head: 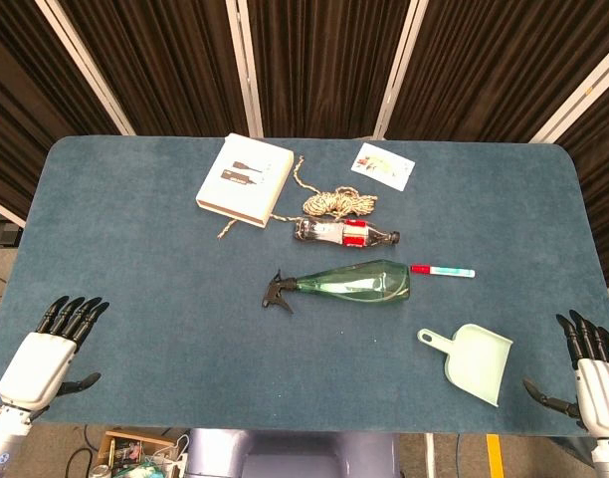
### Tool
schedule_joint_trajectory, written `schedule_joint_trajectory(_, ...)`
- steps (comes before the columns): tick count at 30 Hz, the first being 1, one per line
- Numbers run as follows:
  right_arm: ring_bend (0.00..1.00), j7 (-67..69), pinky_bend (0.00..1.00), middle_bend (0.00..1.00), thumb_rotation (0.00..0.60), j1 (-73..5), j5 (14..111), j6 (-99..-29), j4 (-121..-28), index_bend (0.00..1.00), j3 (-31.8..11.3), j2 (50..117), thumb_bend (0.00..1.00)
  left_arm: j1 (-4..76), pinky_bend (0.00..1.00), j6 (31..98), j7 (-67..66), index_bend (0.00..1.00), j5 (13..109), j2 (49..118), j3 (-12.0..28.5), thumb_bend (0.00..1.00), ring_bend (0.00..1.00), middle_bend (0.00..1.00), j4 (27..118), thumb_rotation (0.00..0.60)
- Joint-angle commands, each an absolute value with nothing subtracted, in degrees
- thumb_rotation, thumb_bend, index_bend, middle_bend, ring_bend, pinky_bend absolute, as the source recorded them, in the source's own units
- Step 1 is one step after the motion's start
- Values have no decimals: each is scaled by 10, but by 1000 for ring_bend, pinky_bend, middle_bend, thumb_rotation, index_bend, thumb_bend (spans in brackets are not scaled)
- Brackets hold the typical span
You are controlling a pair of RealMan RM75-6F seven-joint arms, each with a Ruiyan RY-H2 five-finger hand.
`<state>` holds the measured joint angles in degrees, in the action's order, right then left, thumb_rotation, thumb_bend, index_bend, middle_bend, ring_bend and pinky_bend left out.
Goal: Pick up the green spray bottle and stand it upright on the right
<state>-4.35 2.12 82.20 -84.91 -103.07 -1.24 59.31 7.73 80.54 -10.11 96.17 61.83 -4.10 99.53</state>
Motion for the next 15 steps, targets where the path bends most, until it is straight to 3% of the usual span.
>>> schedule_joint_trajectory(1, 0, -49, 0, 0, 600, 21, 822, -850, -1031, 0, -12, 596, 225, 78, 0, 804, -101, 62, 961, 618, -41, 32, 41, 59, 995, 600)
schedule_joint_trajectory(8, 0, -46, 0, 0, 600, 30, 858, -883, -1028, 0, -8, 611, 225, 80, 0, 802, -104, 62, 963, 619, -42, 32, 41, 59, 996, 600)
schedule_joint_trajectory(15, 0, -152, 0, 0, 600, 19, 901, -913, -1010, 0, -23, 693, 225, 96, 0, 771, -93, 64, 923, 623, -25, 32, 41, 60, 987, 600)
